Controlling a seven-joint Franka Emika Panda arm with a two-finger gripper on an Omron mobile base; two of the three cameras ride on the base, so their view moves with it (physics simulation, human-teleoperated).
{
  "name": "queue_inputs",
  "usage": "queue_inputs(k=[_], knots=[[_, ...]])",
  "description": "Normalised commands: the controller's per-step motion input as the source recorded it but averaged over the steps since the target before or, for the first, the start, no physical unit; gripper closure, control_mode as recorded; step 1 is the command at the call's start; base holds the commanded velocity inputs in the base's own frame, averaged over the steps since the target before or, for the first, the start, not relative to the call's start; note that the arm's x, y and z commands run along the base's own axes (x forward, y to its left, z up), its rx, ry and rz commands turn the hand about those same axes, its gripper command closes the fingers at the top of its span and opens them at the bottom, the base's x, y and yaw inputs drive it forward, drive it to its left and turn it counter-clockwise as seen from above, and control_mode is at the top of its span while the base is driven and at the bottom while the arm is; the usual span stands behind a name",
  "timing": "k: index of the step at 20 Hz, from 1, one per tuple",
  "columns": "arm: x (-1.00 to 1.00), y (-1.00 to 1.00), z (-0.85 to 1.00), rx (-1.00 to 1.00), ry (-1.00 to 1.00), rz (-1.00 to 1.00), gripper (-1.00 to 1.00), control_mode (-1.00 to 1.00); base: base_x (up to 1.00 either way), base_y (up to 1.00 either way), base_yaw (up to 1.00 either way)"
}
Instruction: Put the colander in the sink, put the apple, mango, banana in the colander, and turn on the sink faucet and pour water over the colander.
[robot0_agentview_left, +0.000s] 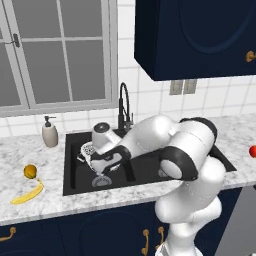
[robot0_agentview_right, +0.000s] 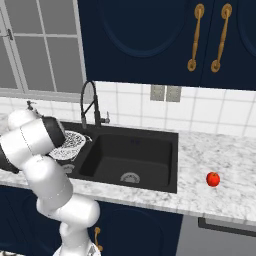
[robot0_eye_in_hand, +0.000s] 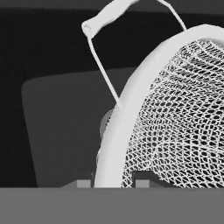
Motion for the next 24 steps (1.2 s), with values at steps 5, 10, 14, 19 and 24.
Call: queue_inputs(k=[5,10,14,19,24], knots=[[0.42,0.30,-0.24,-0.01,0.09,0.08,1.00,-1.00,0.00,0.00,0.00],[0.26,0.33,-0.30,0.00,0.03,0.12,1.00,-1.00,0.00,0.00,0.00],[0.11,0.25,-0.15,0.00,0.00,0.13,1.00,-1.00,0.00,0.00,0.00],[0.07,0.08,-0.14,-0.01,0.00,0.07,1.00,-1.00,0.00,0.00,0.00],[0.19,0.00,-0.05,-0.19,0.02,0.01,1.00,-1.00,0.00,0.00,0.00]])
